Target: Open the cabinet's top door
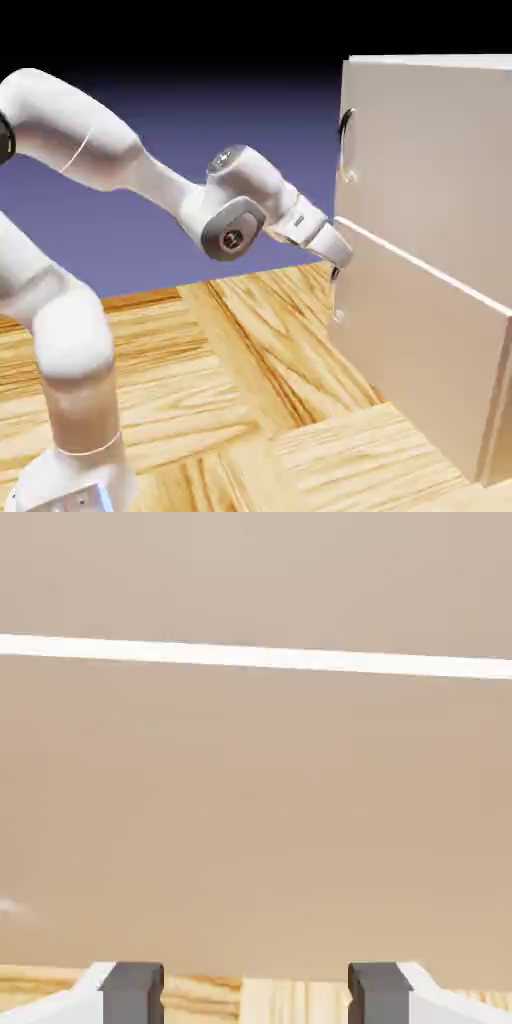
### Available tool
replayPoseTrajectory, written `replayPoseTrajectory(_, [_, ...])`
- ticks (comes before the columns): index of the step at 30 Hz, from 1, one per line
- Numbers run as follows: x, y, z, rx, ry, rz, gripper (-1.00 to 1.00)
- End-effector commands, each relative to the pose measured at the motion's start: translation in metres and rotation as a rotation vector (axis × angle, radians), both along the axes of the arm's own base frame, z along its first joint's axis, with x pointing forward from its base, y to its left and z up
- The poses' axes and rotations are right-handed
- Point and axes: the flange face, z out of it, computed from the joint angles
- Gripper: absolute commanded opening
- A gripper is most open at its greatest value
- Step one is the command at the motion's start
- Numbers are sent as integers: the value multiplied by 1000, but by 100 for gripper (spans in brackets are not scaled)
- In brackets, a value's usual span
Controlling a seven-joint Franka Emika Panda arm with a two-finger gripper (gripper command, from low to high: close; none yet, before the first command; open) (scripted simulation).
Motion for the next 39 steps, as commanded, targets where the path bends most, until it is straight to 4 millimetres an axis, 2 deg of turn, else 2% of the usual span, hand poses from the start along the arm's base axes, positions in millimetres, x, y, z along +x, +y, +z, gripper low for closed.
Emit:
replayPoseTrajectory(1, [0, -1, 10, 4, -24, -10, 0])
replayPoseTrajectory(11, [-8, -1, 101, 33, -253, -84, 0])
replayPoseTrajectory(16, [-16, 11, 137, 39, -360, -104, 0])
replayPoseTrajectory(21, [-24, 29, 163, 40, -457, -113, 0])
replayPoseTrajectory(26, [-28, 54, 180, 37, -542, -113, 0])
replayPoseTrajectory(30, [-27, 78, 186, 32, -600, -107, 0])
replayPoseTrajectory(35, [-21, 110, 182, 24, -658, -94, 0])
replayPoseTrajectory(39, [-11, 136, 171, 18, -692, -81, 0])
